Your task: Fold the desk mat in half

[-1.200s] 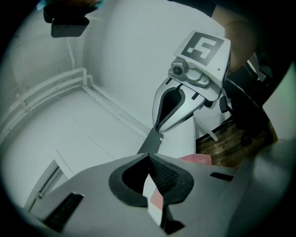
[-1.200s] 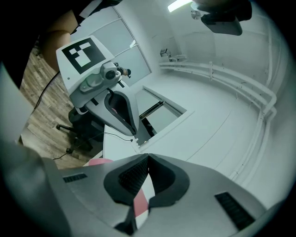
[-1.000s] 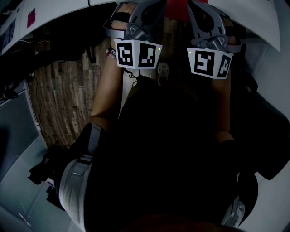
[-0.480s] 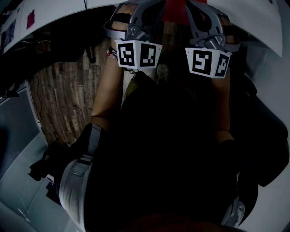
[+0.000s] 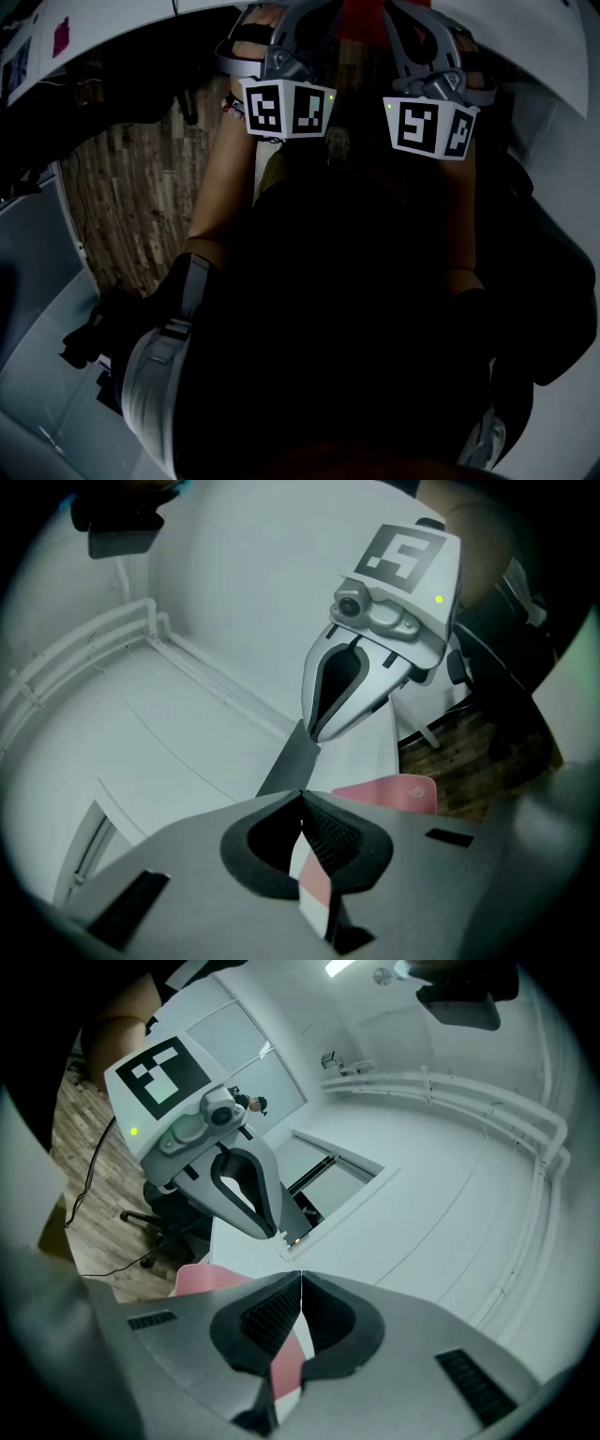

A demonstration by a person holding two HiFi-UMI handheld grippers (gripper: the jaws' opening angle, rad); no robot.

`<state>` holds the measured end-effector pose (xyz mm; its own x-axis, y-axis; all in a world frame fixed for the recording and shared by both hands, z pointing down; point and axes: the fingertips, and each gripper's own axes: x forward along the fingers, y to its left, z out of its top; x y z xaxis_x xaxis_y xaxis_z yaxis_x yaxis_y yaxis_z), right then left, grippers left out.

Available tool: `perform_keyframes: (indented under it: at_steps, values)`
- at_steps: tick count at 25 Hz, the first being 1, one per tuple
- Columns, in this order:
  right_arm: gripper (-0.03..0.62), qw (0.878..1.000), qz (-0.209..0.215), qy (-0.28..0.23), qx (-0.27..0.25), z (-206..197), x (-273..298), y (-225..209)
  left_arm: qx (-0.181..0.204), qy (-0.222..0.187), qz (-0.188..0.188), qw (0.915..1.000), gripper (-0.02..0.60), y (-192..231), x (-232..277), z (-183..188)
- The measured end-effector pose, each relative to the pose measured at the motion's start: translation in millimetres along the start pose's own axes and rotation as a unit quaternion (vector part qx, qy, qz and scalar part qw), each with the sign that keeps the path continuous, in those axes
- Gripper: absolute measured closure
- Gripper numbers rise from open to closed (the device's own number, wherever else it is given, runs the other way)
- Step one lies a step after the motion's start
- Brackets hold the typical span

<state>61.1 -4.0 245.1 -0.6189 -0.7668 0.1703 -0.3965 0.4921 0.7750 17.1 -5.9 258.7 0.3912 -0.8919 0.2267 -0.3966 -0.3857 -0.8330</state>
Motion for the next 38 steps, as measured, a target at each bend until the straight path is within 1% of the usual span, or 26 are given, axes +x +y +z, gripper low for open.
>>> perform_keyframes:
  at_steps: [7,12,15,16,17,18,20,21,26,29,31,34,38]
  values:
    - [0.563,1.000,0.006,0.016,0.017,-1,13,8,-0.011,0.001,-0.021,0.9997,0.569,-5,4,-19]
    - [0.562,0.998,0.022,0.041,0.030,-14,24,21,-0.040,0.020,-0.036,0.9983,0.569,-13,15,-46]
    - [0.562,0.996,0.041,0.067,0.033,-27,31,41,-0.060,0.037,-0.060,0.9957,0.568,-28,22,-67]
    - [0.560,0.996,0.043,0.074,0.037,-32,33,47,-0.067,0.041,-0.071,0.9943,0.560,-34,25,-74]
    - [0.559,0.995,0.045,0.081,0.041,-37,35,52,-0.074,0.045,-0.081,0.9930,0.514,-40,27,-80]
    - [0.544,0.994,0.047,0.088,0.045,-42,37,57,-0.078,0.048,-0.091,0.9917,0.479,-46,29,-86]
    - [0.441,0.992,0.054,0.106,0.052,-53,41,69,-0.081,0.056,-0.105,0.9896,0.452,-59,32,-97]
    - [0.428,0.990,0.056,0.115,0.053,-58,43,75,-0.080,0.059,-0.110,0.9890,0.443,-65,33,-103]
    - [0.397,0.984,0.065,0.156,0.052,-89,50,115,-0.077,0.075,-0.130,0.9857,0.395,-99,41,-131]
    - [0.377,0.981,0.069,0.177,0.049,-106,49,134,-0.083,0.074,-0.144,0.9833,0.349,-118,45,-139]
    - [0.364,0.979,0.066,0.190,0.041,-116,49,146,-0.079,0.074,-0.146,0.9833,0.335,-130,47,-145]
    - [0.341,0.976,0.062,0.206,0.034,-132,52,169,-0.056,0.083,-0.142,0.9847,0.310,-152,49,-161]
    - [0.321,0.974,0.038,0.221,0.033,-153,52,187,-0.046,0.096,-0.126,0.9862,0.284,-175,50,-177]
